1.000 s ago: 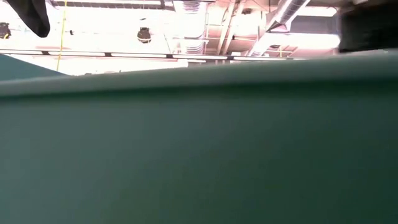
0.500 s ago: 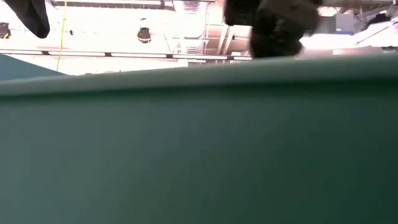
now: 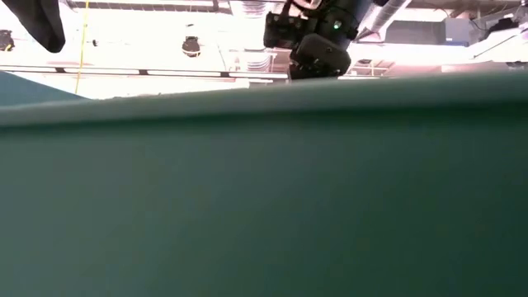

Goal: Sort crayons
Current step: Put the orange crayon into the orange bin, then put the blue crayon into the blue bin

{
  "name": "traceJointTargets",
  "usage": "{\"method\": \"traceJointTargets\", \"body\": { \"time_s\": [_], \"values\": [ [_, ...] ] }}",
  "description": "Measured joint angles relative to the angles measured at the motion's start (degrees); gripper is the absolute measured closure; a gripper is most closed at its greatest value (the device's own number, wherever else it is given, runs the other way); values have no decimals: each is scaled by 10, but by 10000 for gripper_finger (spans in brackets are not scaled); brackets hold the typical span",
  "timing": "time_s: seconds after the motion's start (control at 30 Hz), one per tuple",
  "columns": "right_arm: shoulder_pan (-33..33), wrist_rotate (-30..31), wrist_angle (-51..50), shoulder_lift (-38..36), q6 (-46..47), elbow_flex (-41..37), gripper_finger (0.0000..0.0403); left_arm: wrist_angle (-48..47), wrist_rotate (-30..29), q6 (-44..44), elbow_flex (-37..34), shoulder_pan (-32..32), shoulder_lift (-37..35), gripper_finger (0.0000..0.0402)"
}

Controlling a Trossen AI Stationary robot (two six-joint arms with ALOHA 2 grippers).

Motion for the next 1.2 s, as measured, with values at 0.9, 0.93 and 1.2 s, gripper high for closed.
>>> {"method": "traceJointTargets", "body": {
  "time_s": [0.9, 0.93, 1.2],
  "values": [
    [-50, -72, 62, 6, -53, -25, 319, -22, -17, 17, 0, 0, 0, 233],
    [-49, -71, 62, 6, -52, -25, 315, -27, -27, 17, 0, 0, 0, 233],
    [-31, -67, 46, -26, -8, -25, 305, -118, -168, 5, 0, 8, -1, 233]
  ]
}}
